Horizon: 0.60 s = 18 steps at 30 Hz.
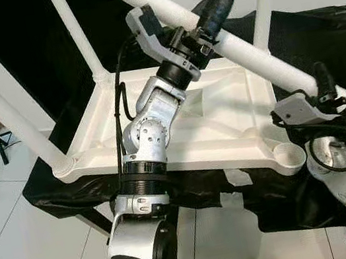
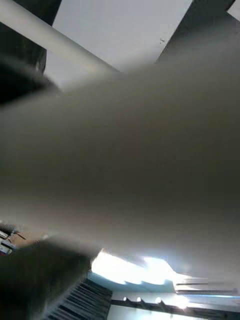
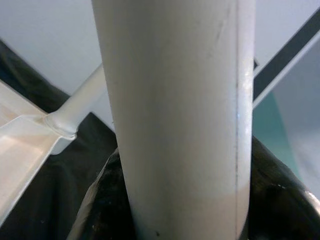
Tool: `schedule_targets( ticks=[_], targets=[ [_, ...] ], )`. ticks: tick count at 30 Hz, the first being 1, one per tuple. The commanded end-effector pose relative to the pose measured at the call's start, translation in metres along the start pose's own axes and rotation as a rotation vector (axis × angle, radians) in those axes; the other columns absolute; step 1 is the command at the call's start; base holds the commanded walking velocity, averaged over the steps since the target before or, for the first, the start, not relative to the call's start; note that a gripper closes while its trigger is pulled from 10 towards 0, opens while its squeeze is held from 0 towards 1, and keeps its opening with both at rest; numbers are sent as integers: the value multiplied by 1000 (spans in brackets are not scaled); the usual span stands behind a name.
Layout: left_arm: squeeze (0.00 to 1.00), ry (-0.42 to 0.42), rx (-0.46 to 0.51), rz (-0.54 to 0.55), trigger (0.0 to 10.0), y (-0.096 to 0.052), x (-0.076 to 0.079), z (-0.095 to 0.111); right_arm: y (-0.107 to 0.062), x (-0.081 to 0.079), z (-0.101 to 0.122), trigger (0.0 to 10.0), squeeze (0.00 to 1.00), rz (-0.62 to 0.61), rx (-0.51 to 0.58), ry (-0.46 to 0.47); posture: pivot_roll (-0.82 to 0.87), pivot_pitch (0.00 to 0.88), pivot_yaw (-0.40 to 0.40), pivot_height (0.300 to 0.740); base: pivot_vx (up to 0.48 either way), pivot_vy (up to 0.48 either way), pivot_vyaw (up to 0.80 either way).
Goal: Building children table
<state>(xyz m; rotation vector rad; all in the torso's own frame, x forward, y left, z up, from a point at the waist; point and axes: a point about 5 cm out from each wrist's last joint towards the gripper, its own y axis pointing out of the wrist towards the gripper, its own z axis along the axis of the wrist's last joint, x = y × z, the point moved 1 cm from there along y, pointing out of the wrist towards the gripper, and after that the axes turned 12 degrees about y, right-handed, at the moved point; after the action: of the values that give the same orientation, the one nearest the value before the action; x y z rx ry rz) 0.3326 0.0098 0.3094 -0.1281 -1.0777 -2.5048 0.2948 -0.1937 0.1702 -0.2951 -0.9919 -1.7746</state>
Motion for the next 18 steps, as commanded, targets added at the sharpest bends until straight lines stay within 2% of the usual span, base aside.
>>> schedule_targets(
  ticks=[1, 4, 5, 7, 8, 9, 10, 11, 12, 13, 14, 17, 18],
  targets=[
    [0, -162, 80, -98, 0, 17, 36, -18, -15, -17, 8, 0, 0, 78, 75, -54, -11, 0, 94, 740, 0, 0, 0],
    [0, -176, 90, -100, 0, 14, 35, -17, -14, -20, 14, 0, 0, 65, 98, -58, -13, 0, 96, 740, 0, 0, 0],
    [0, -186, 91, -100, 0, 14, 34, -16, -13, -23, 15, 2588, 0, 74, 98, -58, -13, 0, 96, 740, 0, 0, 0],
    [0, -186, 91, -100, 0, 14, 34, -16, -13, -23, 15, 2588, 0, 74, 98, -58, -13, 0, 96, 740, 0, 0, 0],
    [0, -188, 92, -105, 0, 13, 34, -15, -11, -26, 14, 10000, 0, 89, 81, -38, -11, 0, 95, 740, 0, 0, 0],
    [0, -186, 91, -109, 0, 13, 34, -14, -9, -30, 13, 10000, 0, 125, 23, 28, -7, 0, 93, 740, 0, 0, 0],
    [0, -186, 91, -109, 0, 13, 34, -14, -9, -30, 13, 10000, 0, 125, 23, 28, -7, 0, 93, 740, 0, 0, 0],
    [0, -185, 89, -111, 0, 12, 33, -14, -8, -34, 12, 10000, 0, 168, -31, 106, -7, 0, 93, 740, 0, 0, 0],
    [0, -181, 85, -112, 0, 11, 33, -14, -8, -40, 19, 10000, 945, 253, -65, 218, -8, 0, 92, 740, 0, 0, 0],
    [0, -181, 85, -112, 0, 11, 33, -14, -8, -40, 19, 10000, 945, 253, -65, 218, -8, 0, 92, 740, 0, 0, 0],
    [0, -176, 77, -111, 0, 10, 32, -15, -9, -43, 33, 10000, 1000, 339, -35, 260, -8, 0, 90, 740, 0, 0, 0],
    [0, -173, 70, -110, 0, 8, 31, -16, -10, -45, 43, 10000, 1000, 402, -14, 282, -10, 0, 89, 740, 0, 0, 0],
    [0, -162, 59, -111, 0, 7, 31, -18, -12, -46, 51, 10000, 1000, 466, -9, 301, -11, 0, 89, 740, 0, 0, 0]
  ],
)
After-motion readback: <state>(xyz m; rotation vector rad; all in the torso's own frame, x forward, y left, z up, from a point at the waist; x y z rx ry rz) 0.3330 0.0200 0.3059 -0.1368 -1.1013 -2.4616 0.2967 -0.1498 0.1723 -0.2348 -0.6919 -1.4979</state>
